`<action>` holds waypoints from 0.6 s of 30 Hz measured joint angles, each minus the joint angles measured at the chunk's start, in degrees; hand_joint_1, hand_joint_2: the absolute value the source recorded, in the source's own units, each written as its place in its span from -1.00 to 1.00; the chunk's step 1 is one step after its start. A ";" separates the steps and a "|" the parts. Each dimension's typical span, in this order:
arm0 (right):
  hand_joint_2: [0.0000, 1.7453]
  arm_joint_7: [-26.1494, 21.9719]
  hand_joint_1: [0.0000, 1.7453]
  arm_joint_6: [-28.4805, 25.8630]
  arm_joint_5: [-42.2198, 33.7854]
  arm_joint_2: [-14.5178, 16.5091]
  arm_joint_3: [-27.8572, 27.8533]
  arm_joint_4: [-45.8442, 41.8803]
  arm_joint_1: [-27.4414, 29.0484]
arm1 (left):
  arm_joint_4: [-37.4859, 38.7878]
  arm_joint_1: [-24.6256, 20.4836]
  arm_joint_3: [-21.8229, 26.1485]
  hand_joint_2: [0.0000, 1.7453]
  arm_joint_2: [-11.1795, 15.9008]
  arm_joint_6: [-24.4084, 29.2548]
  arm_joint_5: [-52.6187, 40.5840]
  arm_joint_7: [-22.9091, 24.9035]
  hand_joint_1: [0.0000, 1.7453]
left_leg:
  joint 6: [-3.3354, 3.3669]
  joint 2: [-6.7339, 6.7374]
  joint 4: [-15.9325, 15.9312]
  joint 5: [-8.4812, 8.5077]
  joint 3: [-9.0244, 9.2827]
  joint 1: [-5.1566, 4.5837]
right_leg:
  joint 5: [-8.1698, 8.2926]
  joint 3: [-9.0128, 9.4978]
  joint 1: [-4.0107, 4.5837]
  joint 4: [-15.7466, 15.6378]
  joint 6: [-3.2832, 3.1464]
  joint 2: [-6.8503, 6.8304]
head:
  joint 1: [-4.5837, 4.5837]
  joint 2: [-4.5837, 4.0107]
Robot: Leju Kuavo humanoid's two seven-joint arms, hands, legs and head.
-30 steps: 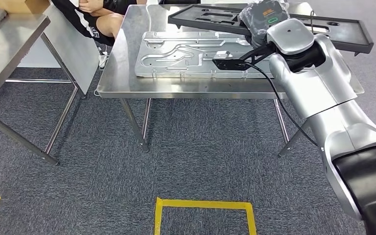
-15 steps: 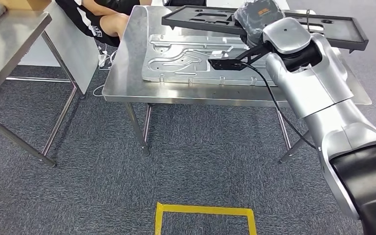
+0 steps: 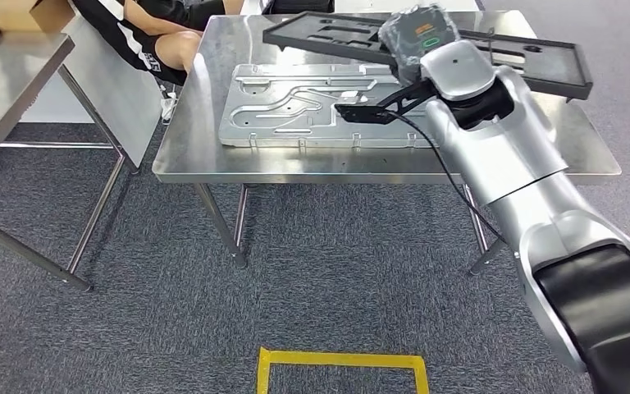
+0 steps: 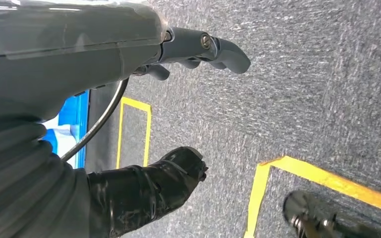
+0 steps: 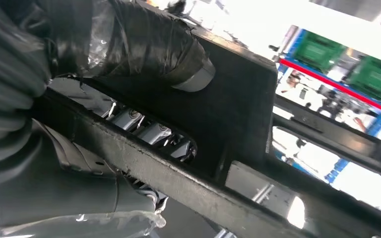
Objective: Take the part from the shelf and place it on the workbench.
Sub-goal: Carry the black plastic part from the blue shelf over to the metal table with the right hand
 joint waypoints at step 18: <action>1.00 1.37 1.00 5.72 3.26 7.07 2.20 -2.42 -2.97 | 1.99 -0.74 -0.03 1.00 -1.67 0.57 1.04 -4.84 -1.00 | 2.87 -0.22 -15.57 6.88 7.68 0.00 | -3.47 -6.33 0.22 12.34 2.37 -0.17 | 0.02 0.00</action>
